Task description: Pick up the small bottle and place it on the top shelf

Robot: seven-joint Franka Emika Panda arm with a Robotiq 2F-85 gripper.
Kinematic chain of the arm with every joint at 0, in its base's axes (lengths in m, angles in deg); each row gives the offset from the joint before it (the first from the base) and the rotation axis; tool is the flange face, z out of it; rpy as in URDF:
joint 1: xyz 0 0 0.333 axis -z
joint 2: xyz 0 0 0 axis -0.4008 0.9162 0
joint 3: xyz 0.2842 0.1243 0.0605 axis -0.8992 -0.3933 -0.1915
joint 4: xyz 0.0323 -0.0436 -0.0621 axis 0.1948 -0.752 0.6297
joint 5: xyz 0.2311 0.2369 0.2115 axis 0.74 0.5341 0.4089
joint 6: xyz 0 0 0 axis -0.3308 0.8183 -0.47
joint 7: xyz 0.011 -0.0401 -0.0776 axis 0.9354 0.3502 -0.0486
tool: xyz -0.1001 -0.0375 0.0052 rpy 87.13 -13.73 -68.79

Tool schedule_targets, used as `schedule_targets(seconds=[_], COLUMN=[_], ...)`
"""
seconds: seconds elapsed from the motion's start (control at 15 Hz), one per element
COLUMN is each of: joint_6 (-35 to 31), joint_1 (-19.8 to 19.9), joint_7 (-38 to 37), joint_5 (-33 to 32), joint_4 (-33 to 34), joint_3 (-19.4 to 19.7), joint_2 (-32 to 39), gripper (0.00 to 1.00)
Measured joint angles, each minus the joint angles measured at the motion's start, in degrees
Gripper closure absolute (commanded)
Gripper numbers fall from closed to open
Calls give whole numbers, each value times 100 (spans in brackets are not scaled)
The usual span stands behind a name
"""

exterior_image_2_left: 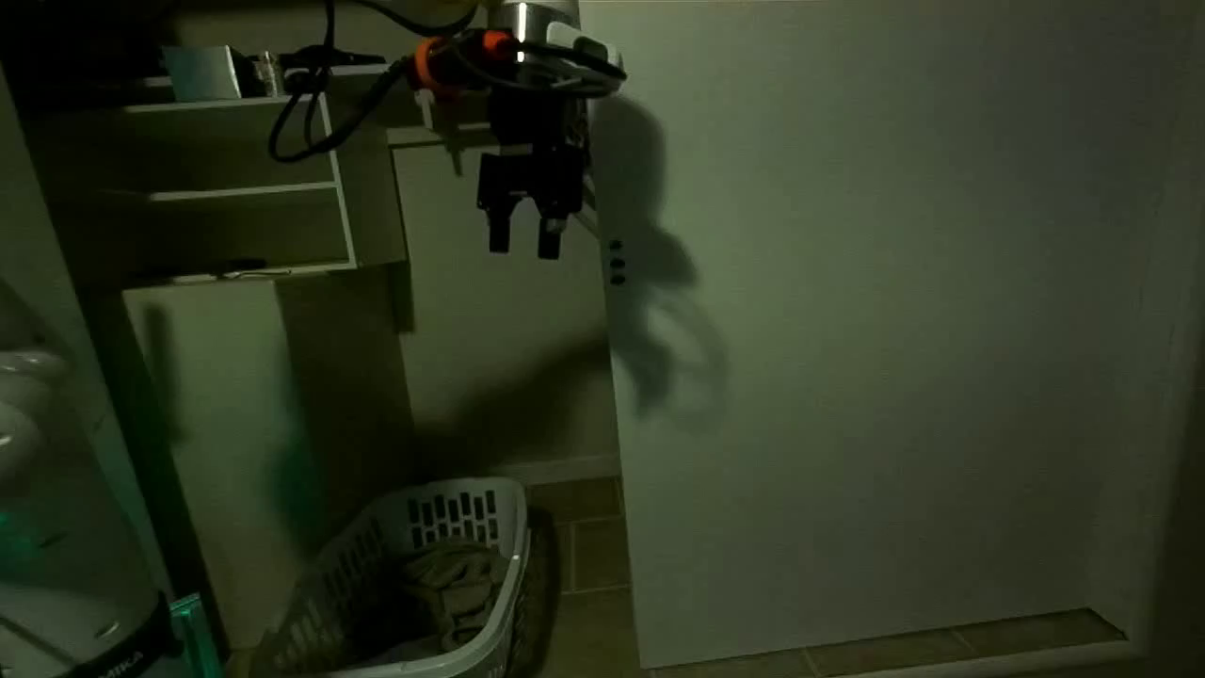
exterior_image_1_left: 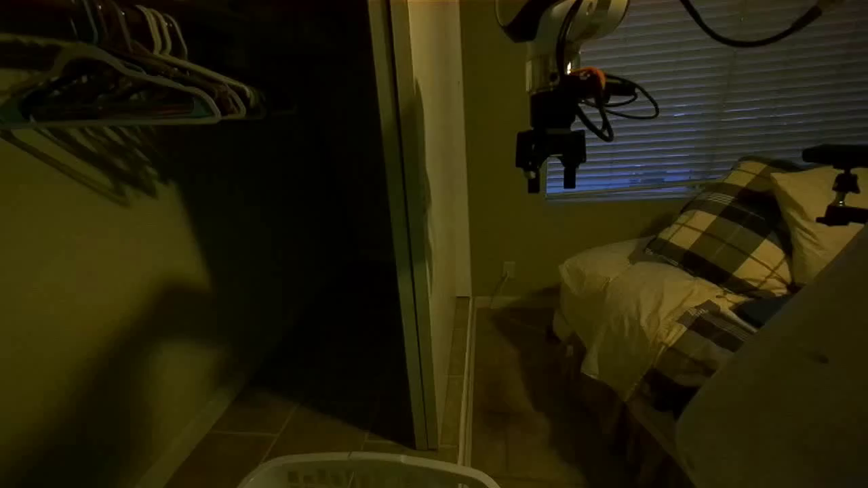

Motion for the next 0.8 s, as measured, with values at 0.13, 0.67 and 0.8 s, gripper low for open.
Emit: schedule_targets(seconds=[0.13, 0.67, 0.8], joint_6=[0, -43, -39], joint_1=[0, -52, -183], joint_7=[0, 30, 121], joint_5=[0, 1, 2], joint_4=[0, 2, -17], joint_3=[0, -264, -539], joint_2=[0, -164, -443], gripper=[0, 0, 0])
